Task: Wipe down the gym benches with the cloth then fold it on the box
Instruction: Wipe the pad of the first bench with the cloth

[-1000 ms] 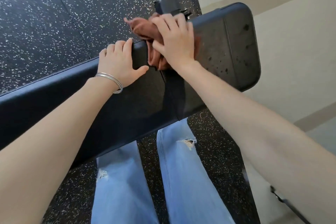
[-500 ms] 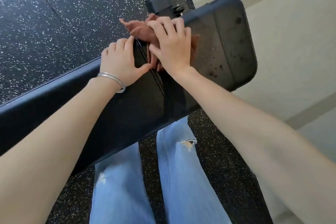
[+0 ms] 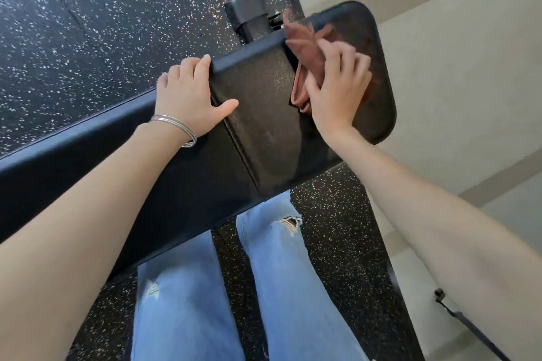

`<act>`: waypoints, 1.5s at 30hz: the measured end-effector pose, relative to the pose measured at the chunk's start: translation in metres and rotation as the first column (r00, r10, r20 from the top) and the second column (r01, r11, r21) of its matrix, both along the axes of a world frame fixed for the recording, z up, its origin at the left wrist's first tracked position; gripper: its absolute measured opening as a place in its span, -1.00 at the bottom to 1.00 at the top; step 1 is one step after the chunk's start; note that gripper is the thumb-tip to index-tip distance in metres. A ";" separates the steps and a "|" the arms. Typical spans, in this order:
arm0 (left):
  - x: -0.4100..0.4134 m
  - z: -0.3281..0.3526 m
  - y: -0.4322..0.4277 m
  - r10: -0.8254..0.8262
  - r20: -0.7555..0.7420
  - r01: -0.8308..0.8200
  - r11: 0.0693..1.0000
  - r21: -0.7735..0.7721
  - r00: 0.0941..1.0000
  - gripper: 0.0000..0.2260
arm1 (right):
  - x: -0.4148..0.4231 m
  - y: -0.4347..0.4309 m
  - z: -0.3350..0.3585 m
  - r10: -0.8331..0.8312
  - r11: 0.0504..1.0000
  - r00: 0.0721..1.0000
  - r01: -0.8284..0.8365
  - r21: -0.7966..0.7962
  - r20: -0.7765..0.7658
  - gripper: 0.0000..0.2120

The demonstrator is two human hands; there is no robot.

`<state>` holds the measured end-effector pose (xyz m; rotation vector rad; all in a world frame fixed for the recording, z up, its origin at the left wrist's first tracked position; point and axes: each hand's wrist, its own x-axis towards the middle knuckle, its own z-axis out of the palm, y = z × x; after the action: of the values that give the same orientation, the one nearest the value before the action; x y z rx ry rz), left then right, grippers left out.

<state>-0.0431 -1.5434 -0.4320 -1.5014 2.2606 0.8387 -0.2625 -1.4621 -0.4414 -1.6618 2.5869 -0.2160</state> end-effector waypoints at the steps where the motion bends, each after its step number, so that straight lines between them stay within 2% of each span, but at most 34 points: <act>1: -0.005 -0.001 0.001 0.005 -0.002 -0.005 1.000 -0.007 1.000 -0.23 | 0.009 0.005 -0.001 0.049 0.999 0.999 -0.049 -0.014 -0.001 -0.64; 7: -0.022 0.002 -0.002 0.038 0.053 -0.038 0.999 -0.002 0.998 -0.25 | -0.015 -0.028 0.001 0.403 0.914 0.915 -0.404 0.033 0.030 -0.61; 9: -0.025 0.002 -0.001 0.038 0.077 -0.038 0.999 -0.009 0.996 -0.26 | -0.037 -0.039 0.003 0.461 0.885 0.887 -0.461 0.073 0.012 -0.60; 10: -0.028 0.002 0.000 0.039 0.090 -0.037 0.999 -0.020 0.995 -0.26 | -0.047 -0.047 0.004 0.425 0.903 0.905 -0.424 0.074 0.006 -0.60; 12: -0.035 0.002 0.004 0.056 0.118 -0.051 0.998 -0.040 0.991 -0.27 | -0.064 -0.065 0.003 0.246 0.966 0.968 -0.249 0.073 0.044 -0.59; 14: -0.047 0.002 0.006 0.092 0.124 -0.087 0.995 -0.045 0.988 -0.27 | -0.078 -0.074 0.001 0.116 0.990 0.990 -0.122 0.075 0.080 -0.58; 17: -0.066 0.003 0.007 0.112 0.084 -0.108 0.993 -0.054 0.990 -0.29 | -0.085 -0.046 0.001 0.146 0.989 0.988 -0.148 0.025 0.053 -0.58; 22: -0.084 0.002 0.007 0.132 0.063 -0.129 0.990 -0.055 0.989 -0.29 | -0.071 0.036 0.001 0.060 0.998 0.995 -0.060 0.002 0.077 -0.63; 29: -0.074 0.005 0.010 0.093 0.067 -0.087 0.993 -0.084 0.993 -0.31 | -0.091 -0.034 0.000 0.305 0.945 0.951 -0.309 0.108 0.051 -0.60; 32: -0.071 0.007 0.013 0.087 0.073 -0.081 0.993 -0.089 0.994 -0.31 | -0.106 -0.044 0.002 0.376 0.920 0.925 -0.380 0.101 0.056 -0.57; 34: -0.068 0.009 0.016 0.081 0.072 -0.074 0.993 -0.090 0.994 -0.30 | -0.115 -0.030 0.000 0.306 0.949 0.948 -0.311 0.052 0.092 -0.58; 37: -0.062 0.012 0.019 0.054 0.065 -0.047 0.995 -0.092 0.996 -0.29 | -0.123 0.019 0.000 0.062 0.998 0.976 -0.062 -0.006 0.207 -0.61; 38: -0.060 0.012 0.021 0.046 0.060 -0.040 0.995 -0.094 0.997 -0.28 | -0.124 0.041 0.000 0.030 1.000 0.978 -0.029 -0.009 0.208 -0.62; 42: -0.053 0.010 0.029 0.009 0.052 -0.003 0.994 -0.112 0.999 -0.26 | -0.106 0.114 0.002 0.068 0.997 0.989 -0.071 0.024 0.133 -0.64; 45: -0.048 0.012 0.031 -0.026 0.035 0.030 0.991 -0.132 0.999 -0.26 | -0.064 0.126 0.006 -0.054 0.998 0.979 0.056 -0.001 0.195 -0.65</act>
<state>-0.0914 -1.5119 -0.4203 -1.5235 2.3487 0.6624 -0.3268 -1.3359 -0.4357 -1.4893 2.4899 -0.3715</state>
